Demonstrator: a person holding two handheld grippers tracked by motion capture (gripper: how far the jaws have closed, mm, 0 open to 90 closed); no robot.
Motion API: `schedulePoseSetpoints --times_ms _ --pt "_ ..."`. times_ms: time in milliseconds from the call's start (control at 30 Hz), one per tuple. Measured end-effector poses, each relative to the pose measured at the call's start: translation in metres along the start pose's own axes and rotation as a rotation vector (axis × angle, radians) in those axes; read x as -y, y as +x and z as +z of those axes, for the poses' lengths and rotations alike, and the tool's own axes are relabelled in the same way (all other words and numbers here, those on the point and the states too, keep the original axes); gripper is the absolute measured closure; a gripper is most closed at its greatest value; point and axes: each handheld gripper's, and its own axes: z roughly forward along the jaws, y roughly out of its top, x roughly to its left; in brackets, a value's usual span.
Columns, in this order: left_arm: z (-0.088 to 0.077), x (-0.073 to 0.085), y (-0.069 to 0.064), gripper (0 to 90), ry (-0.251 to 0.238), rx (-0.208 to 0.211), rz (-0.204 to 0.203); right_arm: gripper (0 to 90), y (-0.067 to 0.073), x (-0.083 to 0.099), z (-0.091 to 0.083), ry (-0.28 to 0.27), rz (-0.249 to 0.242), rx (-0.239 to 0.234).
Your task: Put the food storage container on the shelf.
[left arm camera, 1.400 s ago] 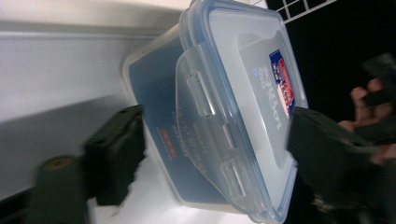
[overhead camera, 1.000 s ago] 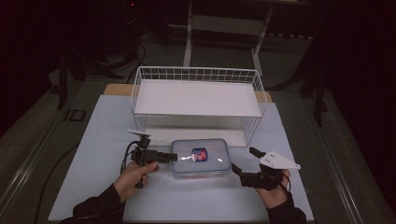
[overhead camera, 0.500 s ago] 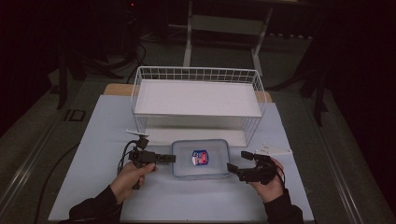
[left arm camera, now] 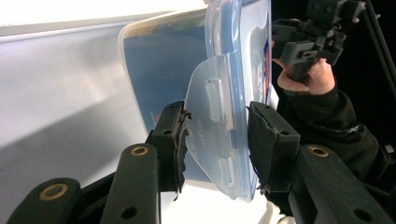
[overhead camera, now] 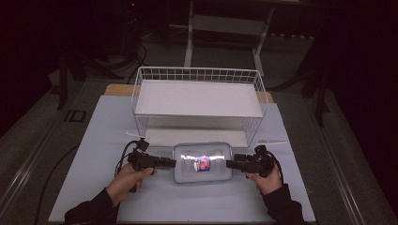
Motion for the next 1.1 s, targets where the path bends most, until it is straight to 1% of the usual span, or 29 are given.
schedulePoseSetpoints --times_ms 33,67,133,167,233,267,300,400,467,700,733,767,833,867,900,967,1033,1100 --pt "0.000 0.000 0.000 58.0 0.000 0.001 0.004 28.5 0.000 0.000 0.000 0.000 0.000 0.000" --pt "0.000 0.000 0.000 58.0 -0.002 0.004 0.008 30.2 -0.004 0.000 0.002 0.015 0.017 -0.027" --pt "0.000 0.000 0.000 57.9 -0.002 0.004 0.008 30.2 -0.005 0.001 0.002 0.015 0.022 -0.030" --pt "0.000 0.000 0.000 58.0 -0.001 0.006 0.020 35.1 -0.008 0.002 0.004 0.032 0.042 -0.049" --pt "0.000 0.000 0.000 58.0 -0.002 0.007 0.021 39.9 -0.010 0.002 0.004 0.037 0.055 -0.073" --pt "0.000 0.001 0.001 58.0 -0.003 0.008 0.019 43.6 -0.012 0.002 0.004 0.030 0.067 -0.089" --pt "0.000 0.000 0.000 58.0 -0.002 0.008 0.021 49.7 -0.012 0.002 0.003 0.030 0.066 -0.109" --pt "0.000 0.001 -0.001 58.1 0.000 0.005 0.029 50.7 -0.011 0.001 0.002 0.052 0.053 -0.112" --pt "0.000 0.001 -0.002 58.2 0.003 0.004 0.037 51.8 -0.011 0.001 0.000 0.058 0.058 -0.119" --pt "0.000 0.002 -0.005 58.7 -0.006 -0.002 0.045 54.5 -0.008 0.003 -0.004 0.067 0.059 -0.120" --pt "0.000 0.003 -0.009 58.7 -0.006 -0.019 0.053 54.8 -0.007 0.003 -0.005 0.065 0.056 -0.120" --pt "0.000 0.004 -0.011 58.7 -0.005 -0.022 0.058 55.0 -0.005 0.004 -0.006 0.066 0.053 -0.116" --pt "-0.001 0.004 -0.012 58.6 -0.005 -0.028 0.061 55.6 -0.003 0.005 -0.008 0.067 0.051 -0.114" --pt "-0.001 0.005 -0.013 58.6 -0.012 -0.034 0.069 55.6 -0.002 0.006 -0.008 0.069 0.047 -0.110" --pt "-0.001 0.005 -0.014 58.6 -0.014 -0.037 0.066 55.7 -0.001 0.006 -0.008 0.069 0.048 -0.107" --pt "-0.002 0.005 -0.015 58.5 -0.027 -0.052 0.078 55.7 -0.001 0.006 -0.008 0.066 0.045 -0.104" --pt "-0.003 0.004 -0.017 58.4 -0.038 -0.063 0.077 55.8 0.000 0.005 -0.008 0.064 0.041 -0.100" --pt "-0.003 0.004 -0.017 58.3 -0.040 -0.065 0.074 55.8 0.001 0.005 -0.007 0.057 0.040 -0.099"
